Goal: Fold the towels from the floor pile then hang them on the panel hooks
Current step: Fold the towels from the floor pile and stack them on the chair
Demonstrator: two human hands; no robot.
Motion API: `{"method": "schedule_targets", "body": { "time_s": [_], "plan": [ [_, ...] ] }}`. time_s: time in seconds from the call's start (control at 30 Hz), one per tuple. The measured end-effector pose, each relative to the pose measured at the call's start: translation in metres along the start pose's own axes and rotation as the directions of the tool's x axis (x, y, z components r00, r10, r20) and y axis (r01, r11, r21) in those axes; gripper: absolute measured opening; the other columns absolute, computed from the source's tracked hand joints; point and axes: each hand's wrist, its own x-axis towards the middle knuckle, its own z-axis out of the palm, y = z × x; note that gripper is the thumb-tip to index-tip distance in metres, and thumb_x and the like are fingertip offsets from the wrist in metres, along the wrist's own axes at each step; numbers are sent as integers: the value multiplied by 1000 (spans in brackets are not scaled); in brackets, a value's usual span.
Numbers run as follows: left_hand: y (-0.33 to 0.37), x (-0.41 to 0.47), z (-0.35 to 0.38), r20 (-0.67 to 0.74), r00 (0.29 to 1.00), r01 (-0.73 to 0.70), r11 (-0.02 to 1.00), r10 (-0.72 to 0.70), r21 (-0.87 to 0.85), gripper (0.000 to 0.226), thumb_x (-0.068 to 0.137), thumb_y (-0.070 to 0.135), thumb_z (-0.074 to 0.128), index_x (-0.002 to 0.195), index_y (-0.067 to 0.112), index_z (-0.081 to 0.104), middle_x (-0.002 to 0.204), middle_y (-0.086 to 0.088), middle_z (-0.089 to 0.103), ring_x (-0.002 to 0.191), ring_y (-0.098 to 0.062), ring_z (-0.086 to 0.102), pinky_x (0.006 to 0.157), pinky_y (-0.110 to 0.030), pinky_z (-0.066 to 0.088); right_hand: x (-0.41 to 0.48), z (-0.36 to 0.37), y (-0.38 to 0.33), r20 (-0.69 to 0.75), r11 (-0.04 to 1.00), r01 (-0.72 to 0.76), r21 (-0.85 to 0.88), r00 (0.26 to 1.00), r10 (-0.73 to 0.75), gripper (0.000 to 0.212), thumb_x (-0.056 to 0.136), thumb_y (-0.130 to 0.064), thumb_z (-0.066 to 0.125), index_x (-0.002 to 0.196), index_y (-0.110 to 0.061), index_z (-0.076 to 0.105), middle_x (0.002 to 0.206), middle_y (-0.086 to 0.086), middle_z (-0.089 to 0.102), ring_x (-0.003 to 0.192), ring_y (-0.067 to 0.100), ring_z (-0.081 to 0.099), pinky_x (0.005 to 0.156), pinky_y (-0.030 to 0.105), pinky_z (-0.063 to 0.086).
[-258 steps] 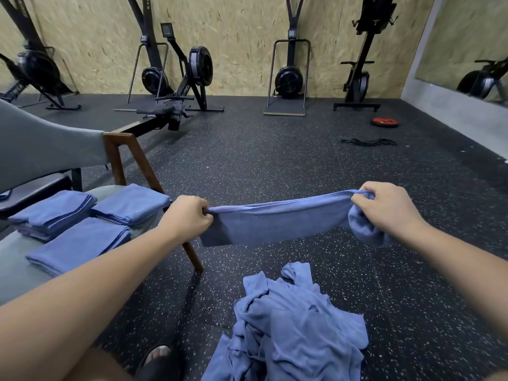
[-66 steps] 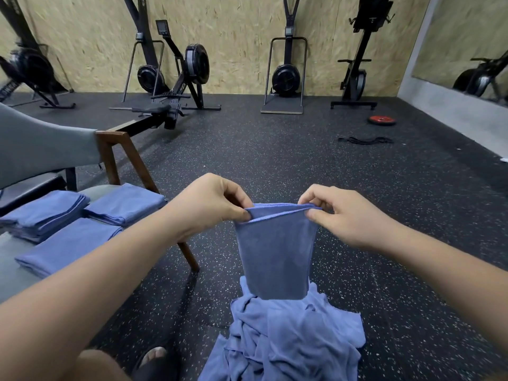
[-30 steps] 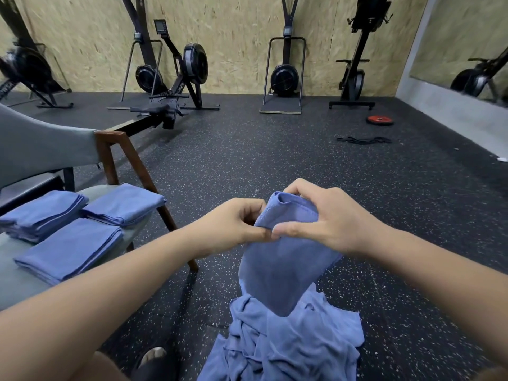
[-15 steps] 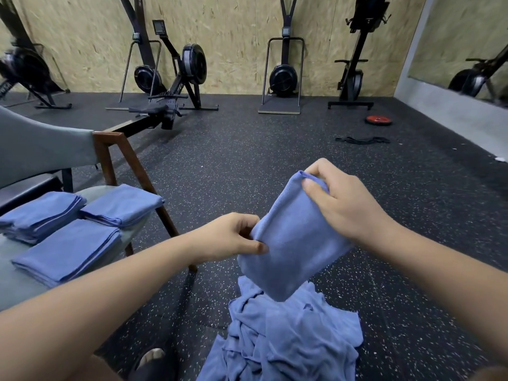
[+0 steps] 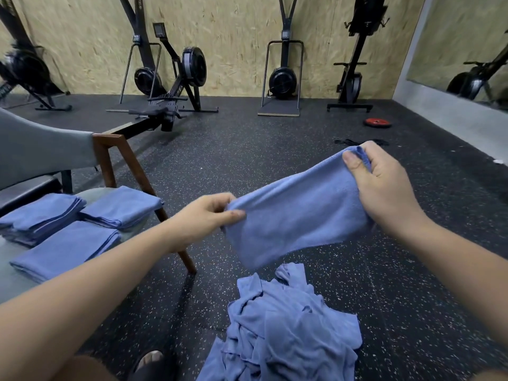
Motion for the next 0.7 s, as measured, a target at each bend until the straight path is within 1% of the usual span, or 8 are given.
{"method": "schedule_targets", "body": {
  "time_s": [0.07,0.17,0.27,0.37,0.43,0.5,0.6,0.7],
  "plan": [
    [5,0,-6,-97,993,-86,986,73,-141,17,105,20,67,116,8,60,81,-1,66,77,-14,61,71,-28,50,1,-2,6,-33,1000,-30,3,999,30,42,111,-39,54,83,-13,36,71,-5,34,66,11,31,62,37,28],
    [16,1,-12,-191,971,-175,972,144,-159,18,104,17,67,112,7,55,80,-6,58,75,-15,57,66,-23,48,2,-1,13,-65,998,-64,27,996,66,38,112,-39,52,86,-15,40,72,-6,36,68,12,34,65,39,31],
    [22,-2,-16,-133,977,-176,981,164,-83,21,99,15,76,100,6,58,80,-1,57,76,-13,53,65,-22,43,3,0,19,-77,996,-77,46,994,80,37,112,-39,51,87,-13,42,73,-7,37,69,12,34,65,40,31],
    [17,-5,-20,-63,990,-130,991,130,-3,26,90,15,86,94,9,60,79,-1,58,75,-14,50,68,-32,40,3,-1,21,-66,997,-73,37,995,75,36,112,-39,52,88,-13,43,73,-5,38,69,12,35,66,39,32],
    [15,-5,-22,-58,992,-110,991,114,70,28,87,16,89,90,14,61,79,-3,60,75,-15,51,70,-35,41,2,-1,20,-44,998,-52,30,998,53,33,112,-38,52,89,-16,45,74,-5,39,70,11,36,66,37,32],
    [14,-5,-23,-62,990,-115,985,123,126,31,85,16,91,95,17,62,83,-5,65,76,-15,54,72,-38,45,0,0,18,-31,999,-25,24,999,26,29,112,-38,52,92,-18,47,75,-2,42,70,11,37,65,34,33],
    [19,-7,-22,-62,988,-132,984,140,118,30,87,15,89,102,20,64,95,-14,68,82,-18,59,76,-44,53,-1,-1,17,-50,1000,-9,23,999,10,28,113,-38,52,93,-18,48,78,6,46,71,11,38,66,34,33],
    [23,-9,-19,-12,990,-140,987,141,73,25,91,10,85,107,21,71,97,-16,69,84,-19,61,80,-43,54,0,0,19,-56,1000,-18,18,998,19,27,112,-38,52,93,-19,48,76,-3,47,71,7,40,68,31,36]
  ]
}}
